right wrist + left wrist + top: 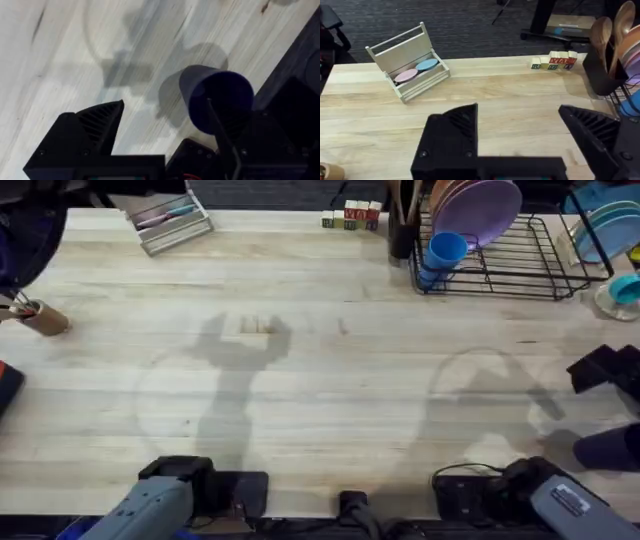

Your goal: Pick up the cup on the table and put them onto the rack.

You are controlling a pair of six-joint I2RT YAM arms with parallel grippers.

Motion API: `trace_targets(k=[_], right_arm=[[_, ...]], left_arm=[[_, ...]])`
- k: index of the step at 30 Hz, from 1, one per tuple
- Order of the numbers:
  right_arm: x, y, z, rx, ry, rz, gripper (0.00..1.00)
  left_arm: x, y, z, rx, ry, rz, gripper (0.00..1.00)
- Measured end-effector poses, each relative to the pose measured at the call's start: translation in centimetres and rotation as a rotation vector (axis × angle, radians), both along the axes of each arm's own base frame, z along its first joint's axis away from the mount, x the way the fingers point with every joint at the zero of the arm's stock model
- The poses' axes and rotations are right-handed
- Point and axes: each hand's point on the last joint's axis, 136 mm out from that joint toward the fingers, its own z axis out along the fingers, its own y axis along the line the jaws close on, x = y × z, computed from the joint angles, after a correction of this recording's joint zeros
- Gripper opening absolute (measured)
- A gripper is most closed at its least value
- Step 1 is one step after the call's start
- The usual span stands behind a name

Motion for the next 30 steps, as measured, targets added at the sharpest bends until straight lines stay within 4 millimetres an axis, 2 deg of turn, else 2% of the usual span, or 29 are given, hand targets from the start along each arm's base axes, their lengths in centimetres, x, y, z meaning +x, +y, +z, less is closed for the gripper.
trace_targets(k=[6,11,12,13,14,15,17,21,24,26,30], right_arm=[[0.5,-0.5,-1.6,0.043,0.046,-0.007,0.993],[0.5,-0.5,-2.3,0.067,0.073,-0.007,0.933],[0.5,-0.5,-2.3,0.069,0.073,-0.012,0.682],[0.5,-0.4,-2.3,0.069,0.075,-0.011,0.54],[0.4,-0.4,-2.4,0.073,0.078,-0.013,0.206],[0.3,-0.3,-2.4,0.075,0.08,-0.016,0.077],[0.1,-0.5,-2.3,0.063,0.091,-0.019,0.037],[-0.6,-0.1,-2.0,0.076,0.119,-0.021,0.033],[-0.4,0.1,-1.0,0.09,0.113,-0.018,0.032],[0.5,-0.5,0.5,0.067,0.074,-0.015,0.032],[3.5,-2.1,5.1,-0.022,-0.059,0.012,0.032]], left_arm=[[0.0,0.0,0.0,0.0,0.0,0.0,0.993],[0.0,0.0,0.0,0.0,0.0,0.0,0.993],[0.0,0.0,0.0,0.0,0.0,0.0,0.992],[0.0,0.0,0.0,0.0,0.0,0.0,0.992],[0.0,0.0,0.0,0.0,0.0,0.0,0.993],[0.0,0.0,0.0,0.0,0.0,0.0,0.993],[0.0,0.0,0.0,0.0,0.0,0.0,0.992],[0.0,0.0,0.0,0.0,0.0,0.0,0.993],[0.0,0.0,0.0,0.0,0.0,0.0,0.993],[0.0,0.0,0.0,0.0,0.0,0.0,0.994],[0.0,0.0,0.0,0.0,0.0,0.0,0.993]])
